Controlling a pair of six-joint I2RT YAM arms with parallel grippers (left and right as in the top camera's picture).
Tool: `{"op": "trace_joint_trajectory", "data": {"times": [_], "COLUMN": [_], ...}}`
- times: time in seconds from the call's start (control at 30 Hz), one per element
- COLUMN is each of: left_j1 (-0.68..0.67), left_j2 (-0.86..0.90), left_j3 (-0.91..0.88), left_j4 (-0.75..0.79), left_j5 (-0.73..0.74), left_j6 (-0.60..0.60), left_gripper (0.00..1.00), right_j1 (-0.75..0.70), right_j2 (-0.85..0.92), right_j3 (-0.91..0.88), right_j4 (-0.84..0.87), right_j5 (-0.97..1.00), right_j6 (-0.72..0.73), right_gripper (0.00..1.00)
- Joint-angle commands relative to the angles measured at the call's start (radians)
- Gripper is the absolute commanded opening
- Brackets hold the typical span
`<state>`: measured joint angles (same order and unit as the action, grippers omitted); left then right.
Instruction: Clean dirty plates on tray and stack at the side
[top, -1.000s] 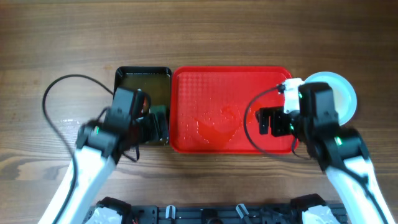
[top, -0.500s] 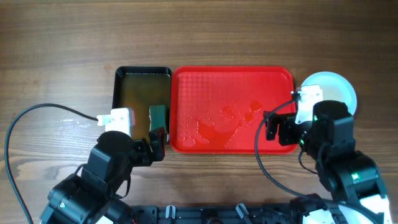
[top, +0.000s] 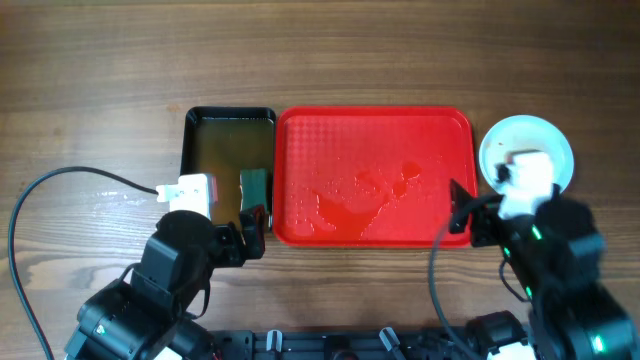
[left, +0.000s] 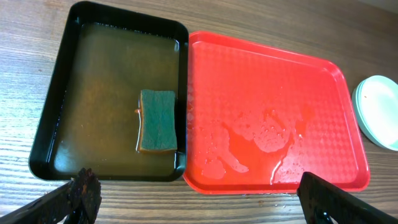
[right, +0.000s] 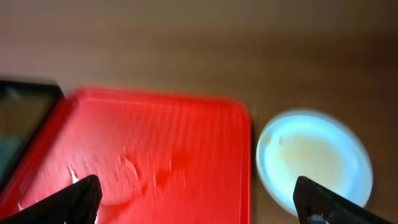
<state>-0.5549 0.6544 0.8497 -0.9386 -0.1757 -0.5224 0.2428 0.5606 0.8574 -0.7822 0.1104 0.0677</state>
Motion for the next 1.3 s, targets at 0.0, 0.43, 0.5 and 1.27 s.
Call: {"op": "trace_joint_trajectory", "data": {"times": [0.0, 0.43, 0.5, 1.27], "left_j1": [-0.006, -0.006, -0.006, -0.006], "left_j2": [-0.005, -0.005, -0.005, -0.005], "left_j3": [-0.010, -0.010, -0.010, -0.010], "left_j4": [0.002, 0.002, 0.002, 0.002], "left_j5": [-0.020, -0.020, -0.020, -0.020], "left_j6": [-0.013, -0.013, -0.013, -0.013], "left_gripper": [1.00, 1.00, 1.00, 1.00], "right_j1": [0.005, 0.004, 0.004, 0.004], "right_j2": [-0.193, -0.557, -0.557, -0.553], "right_j3": [-0.121, -0.852, -0.852, -0.852], "right_j4": [0.153, 0.998, 0.922, 0.783], "right_j5": [0.013, -0.085, -0.090, -0.169], "right_j6": [-0.045, -0.098, -0.129, -0.106], "right_gripper": [0.99, 1.00, 1.00, 1.00]}}
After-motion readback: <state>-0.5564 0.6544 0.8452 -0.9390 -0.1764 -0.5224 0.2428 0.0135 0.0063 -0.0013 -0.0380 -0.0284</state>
